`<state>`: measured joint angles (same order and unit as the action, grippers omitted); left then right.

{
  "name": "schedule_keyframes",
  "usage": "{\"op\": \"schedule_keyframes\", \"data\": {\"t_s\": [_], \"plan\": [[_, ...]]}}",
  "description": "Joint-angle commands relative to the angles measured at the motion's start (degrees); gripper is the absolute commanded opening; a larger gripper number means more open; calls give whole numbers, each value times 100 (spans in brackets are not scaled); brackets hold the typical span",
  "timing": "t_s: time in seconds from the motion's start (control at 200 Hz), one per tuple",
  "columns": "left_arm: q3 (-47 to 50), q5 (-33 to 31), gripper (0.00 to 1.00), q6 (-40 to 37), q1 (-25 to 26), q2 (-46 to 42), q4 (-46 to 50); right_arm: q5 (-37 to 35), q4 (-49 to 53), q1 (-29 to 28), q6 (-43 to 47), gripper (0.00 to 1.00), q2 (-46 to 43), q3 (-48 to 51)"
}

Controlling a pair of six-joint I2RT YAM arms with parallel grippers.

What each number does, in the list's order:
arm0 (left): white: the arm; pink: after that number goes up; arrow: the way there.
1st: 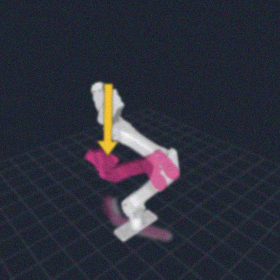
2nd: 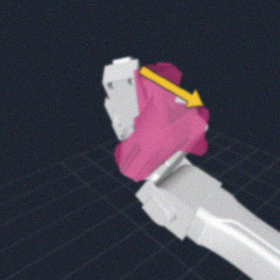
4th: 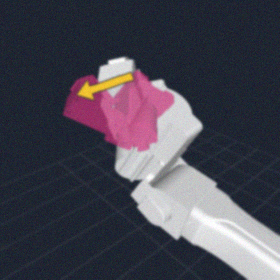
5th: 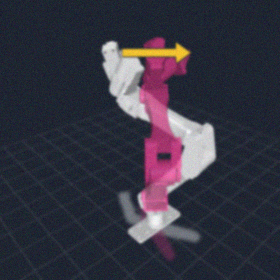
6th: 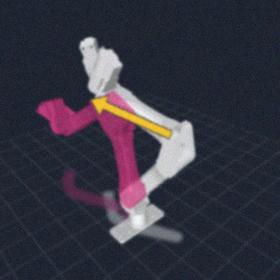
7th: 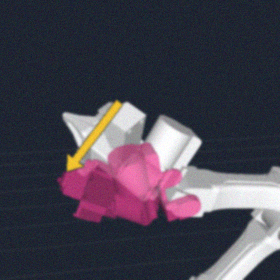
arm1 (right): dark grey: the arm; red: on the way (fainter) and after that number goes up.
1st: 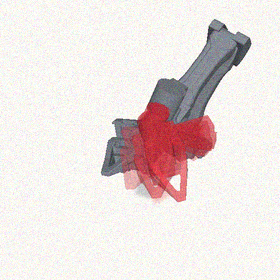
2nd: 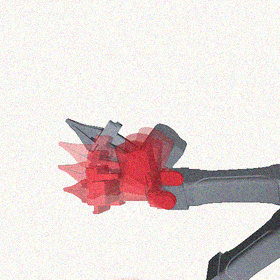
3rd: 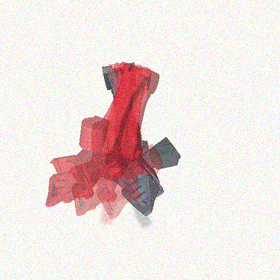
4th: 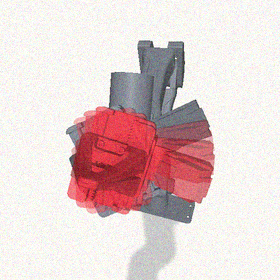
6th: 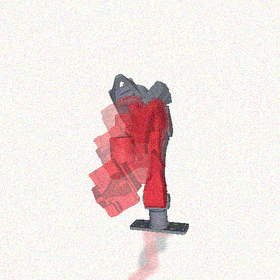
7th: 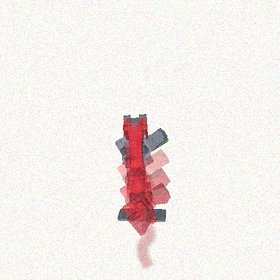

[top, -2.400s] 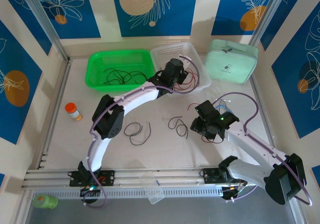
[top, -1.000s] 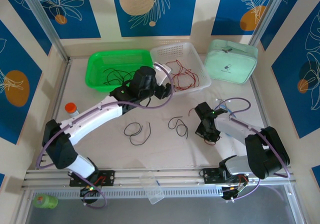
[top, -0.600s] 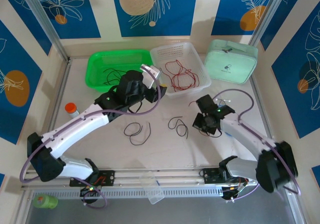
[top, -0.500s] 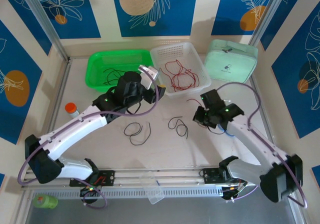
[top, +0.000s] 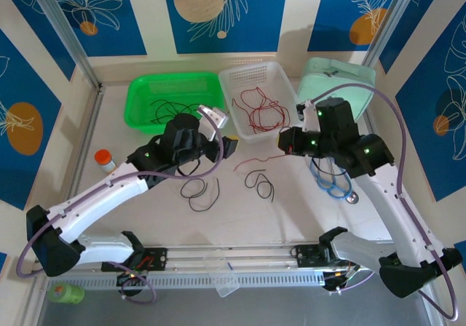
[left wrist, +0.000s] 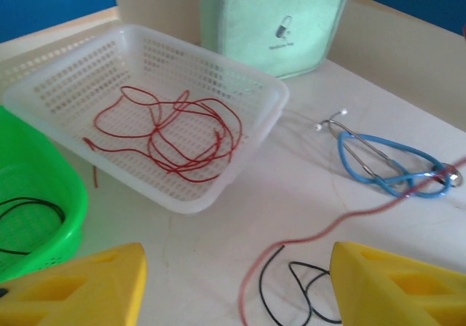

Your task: Untangle the cables

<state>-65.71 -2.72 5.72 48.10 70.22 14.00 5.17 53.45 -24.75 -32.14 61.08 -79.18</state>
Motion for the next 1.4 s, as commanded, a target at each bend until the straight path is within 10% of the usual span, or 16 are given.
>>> {"op": "schedule_keyframes", "data": {"t_s": [0.0,1.101,1.396], "plan": [[77,353,66,-52,147,-49,-153,589,-10,107,253,0,167,-409],[633,-1446,65,1195,991,-1134,1777,-78,-1193,1018,725,0,6553,-4031],[962,-2265,71,2480,945,-1156,2917,-172,-704,830,973,50,7034,-4545]]}}
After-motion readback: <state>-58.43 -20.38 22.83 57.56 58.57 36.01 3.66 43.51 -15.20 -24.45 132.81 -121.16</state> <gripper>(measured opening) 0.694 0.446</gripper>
